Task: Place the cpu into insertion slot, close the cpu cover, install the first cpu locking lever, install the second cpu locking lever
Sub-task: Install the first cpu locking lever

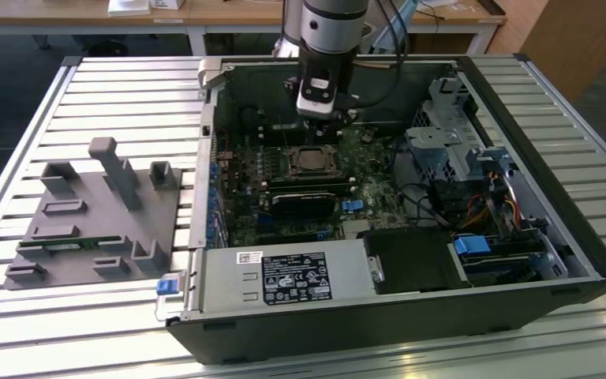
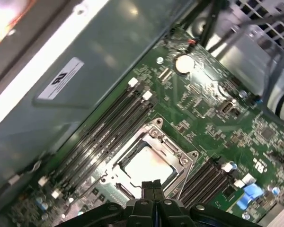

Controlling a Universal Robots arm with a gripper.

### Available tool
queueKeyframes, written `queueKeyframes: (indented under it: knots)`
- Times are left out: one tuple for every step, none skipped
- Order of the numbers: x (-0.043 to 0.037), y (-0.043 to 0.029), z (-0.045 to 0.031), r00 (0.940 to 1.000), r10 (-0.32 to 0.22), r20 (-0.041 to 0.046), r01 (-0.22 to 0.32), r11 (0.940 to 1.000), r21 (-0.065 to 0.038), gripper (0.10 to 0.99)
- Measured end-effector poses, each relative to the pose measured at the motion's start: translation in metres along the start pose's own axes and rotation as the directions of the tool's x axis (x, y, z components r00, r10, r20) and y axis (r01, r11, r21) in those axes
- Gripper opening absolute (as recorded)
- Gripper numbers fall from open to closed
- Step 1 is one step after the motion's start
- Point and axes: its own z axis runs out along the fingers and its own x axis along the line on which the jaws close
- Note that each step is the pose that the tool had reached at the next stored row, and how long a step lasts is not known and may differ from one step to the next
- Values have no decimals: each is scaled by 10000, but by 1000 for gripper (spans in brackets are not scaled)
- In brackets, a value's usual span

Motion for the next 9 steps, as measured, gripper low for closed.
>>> queueKeyframes:
  knots:
    - [0, 0, 0, 9999, -169, 2, 169, 9999, 6, 106]
    - [0, 0, 0, 9994, -351, 4, 351, 9994, 13, 106]
    - [0, 0, 0, 9987, -519, 6, 519, 9986, 19, 106]
    - [0, 0, 0, 9973, -735, 8, 735, 9973, 26, 106]
    - [0, 0, 0, 9959, -900, 10, 900, 9959, 33, 106]
    - [0, 0, 0, 9943, -1067, 11, 1067, 9943, 38, 106]
    - [0, 0, 0, 9923, -1241, 12, 1241, 9923, 45, 106]
    - [0, 0, 0, 9900, -1407, 14, 1407, 9900, 51, 106]
    - [0, 0, 0, 9876, -1569, 15, 1568, 9876, 57, 106]
